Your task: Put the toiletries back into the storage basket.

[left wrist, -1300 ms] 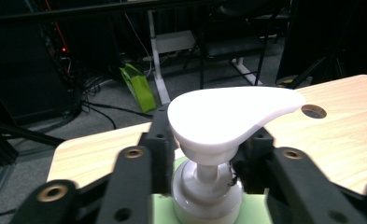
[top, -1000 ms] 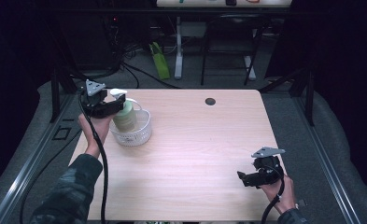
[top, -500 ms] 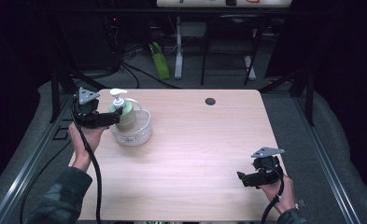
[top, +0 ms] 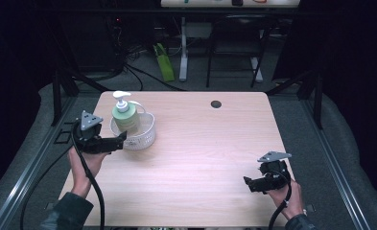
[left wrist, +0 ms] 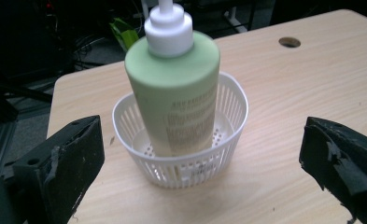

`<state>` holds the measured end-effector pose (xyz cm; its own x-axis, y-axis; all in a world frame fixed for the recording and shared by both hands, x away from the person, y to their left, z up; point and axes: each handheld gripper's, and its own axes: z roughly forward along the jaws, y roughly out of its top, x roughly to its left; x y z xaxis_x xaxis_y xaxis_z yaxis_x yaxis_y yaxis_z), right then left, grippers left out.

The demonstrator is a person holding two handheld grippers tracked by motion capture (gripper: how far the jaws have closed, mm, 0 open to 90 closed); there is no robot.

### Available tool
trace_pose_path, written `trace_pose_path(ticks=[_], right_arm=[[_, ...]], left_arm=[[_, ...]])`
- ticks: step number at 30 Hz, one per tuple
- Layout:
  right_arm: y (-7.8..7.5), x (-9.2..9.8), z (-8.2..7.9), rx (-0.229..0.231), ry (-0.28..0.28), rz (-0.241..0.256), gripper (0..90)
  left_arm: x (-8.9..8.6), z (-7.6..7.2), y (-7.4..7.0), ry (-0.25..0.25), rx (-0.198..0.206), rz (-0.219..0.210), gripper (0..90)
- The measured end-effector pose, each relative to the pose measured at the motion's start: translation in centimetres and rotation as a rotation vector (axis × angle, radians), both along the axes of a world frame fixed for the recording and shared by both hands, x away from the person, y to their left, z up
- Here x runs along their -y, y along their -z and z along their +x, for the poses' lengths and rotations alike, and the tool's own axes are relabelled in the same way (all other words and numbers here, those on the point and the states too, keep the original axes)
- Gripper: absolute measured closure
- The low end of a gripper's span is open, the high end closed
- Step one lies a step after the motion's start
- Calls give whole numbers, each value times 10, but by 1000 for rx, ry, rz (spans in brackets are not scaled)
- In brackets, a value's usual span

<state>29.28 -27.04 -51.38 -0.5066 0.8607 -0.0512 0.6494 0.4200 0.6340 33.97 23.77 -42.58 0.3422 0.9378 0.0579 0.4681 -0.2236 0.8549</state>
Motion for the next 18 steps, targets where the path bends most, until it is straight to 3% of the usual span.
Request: trace_pose_path(ticks=[8, 18], right_arm=[[3, 0, 1, 1, -4, -9, 50], [7, 2, 2, -5, 3, -8, 51]], left_arm=[[-7, -19, 30, -11, -42, -25, 2], [-11, -19, 43, -8, -69, -73, 1]])
